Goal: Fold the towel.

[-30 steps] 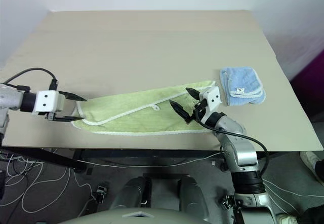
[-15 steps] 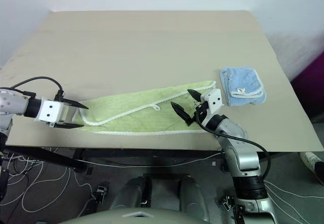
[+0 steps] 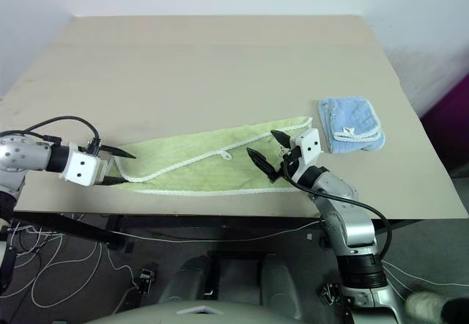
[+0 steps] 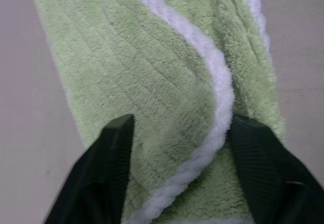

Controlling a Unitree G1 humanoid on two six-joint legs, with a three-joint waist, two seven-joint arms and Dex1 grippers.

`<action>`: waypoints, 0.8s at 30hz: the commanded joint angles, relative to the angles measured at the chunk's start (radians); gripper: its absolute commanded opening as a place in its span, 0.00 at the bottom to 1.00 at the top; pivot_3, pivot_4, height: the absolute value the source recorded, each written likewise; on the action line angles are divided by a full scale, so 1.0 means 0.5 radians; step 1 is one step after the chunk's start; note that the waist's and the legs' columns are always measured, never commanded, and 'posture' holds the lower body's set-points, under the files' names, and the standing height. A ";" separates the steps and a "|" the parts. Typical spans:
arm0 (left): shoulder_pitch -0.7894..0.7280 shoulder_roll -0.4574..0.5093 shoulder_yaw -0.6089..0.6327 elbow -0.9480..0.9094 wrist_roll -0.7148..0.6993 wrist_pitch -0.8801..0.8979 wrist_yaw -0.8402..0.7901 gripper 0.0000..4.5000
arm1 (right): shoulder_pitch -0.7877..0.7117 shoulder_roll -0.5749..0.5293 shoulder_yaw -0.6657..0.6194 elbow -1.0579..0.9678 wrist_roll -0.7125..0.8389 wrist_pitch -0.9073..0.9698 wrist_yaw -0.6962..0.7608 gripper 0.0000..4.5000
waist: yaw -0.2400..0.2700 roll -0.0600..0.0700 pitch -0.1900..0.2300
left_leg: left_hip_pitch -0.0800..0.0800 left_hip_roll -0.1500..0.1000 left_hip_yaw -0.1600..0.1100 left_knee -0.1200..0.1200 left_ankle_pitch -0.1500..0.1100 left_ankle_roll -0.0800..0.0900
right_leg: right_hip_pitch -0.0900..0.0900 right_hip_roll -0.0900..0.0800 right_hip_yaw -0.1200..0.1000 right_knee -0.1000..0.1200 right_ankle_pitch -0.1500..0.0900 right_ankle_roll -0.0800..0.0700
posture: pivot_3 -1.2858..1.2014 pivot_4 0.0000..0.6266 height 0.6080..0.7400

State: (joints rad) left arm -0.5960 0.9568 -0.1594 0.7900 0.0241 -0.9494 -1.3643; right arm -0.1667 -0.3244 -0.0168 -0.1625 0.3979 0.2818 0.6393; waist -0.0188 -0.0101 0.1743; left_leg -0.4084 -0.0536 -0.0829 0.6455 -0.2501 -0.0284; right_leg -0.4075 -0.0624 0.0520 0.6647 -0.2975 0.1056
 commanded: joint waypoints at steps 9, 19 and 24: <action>-0.010 0.032 -0.006 0.032 -0.045 -0.019 0.057 0.01 | -0.031 -0.002 -0.009 -0.099 0.029 0.003 0.002 1.00 | -0.001 0.000 0.000 | 0.000 0.000 0.000 0.000 0.000 0.000 | 0.000 0.000 0.000 0.000 0.000 0.000 | 0.52 0.24 1.00; -0.016 0.029 0.306 -0.265 -0.499 0.980 0.040 0.01 | -0.117 -0.225 0.010 -0.096 -0.203 -0.118 0.037 1.00 | -0.004 0.000 0.000 | 0.000 0.000 0.000 0.003 0.000 0.001 | 0.000 0.000 0.000 0.002 0.000 0.001 | 0.52 0.24 1.00; 0.087 0.038 0.324 -0.367 -0.423 0.977 0.078 0.01 | -0.305 -0.483 0.095 0.143 -0.502 -0.286 0.103 1.00 | -0.011 0.000 0.000 | 0.000 0.000 0.001 0.003 0.000 0.001 | 0.000 0.001 0.000 0.002 0.000 0.001 | 0.52 0.24 1.00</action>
State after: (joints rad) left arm -0.5612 0.9584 -0.0191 0.6354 -0.1979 -0.4607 -1.3359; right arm -0.2935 -0.5434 0.0240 -0.1070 0.1937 0.1864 0.6753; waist -0.0241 -0.0100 0.1743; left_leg -0.4083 -0.0535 -0.0823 0.6468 -0.2502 -0.0281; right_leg -0.4076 -0.0619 0.0521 0.6657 -0.2977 0.1059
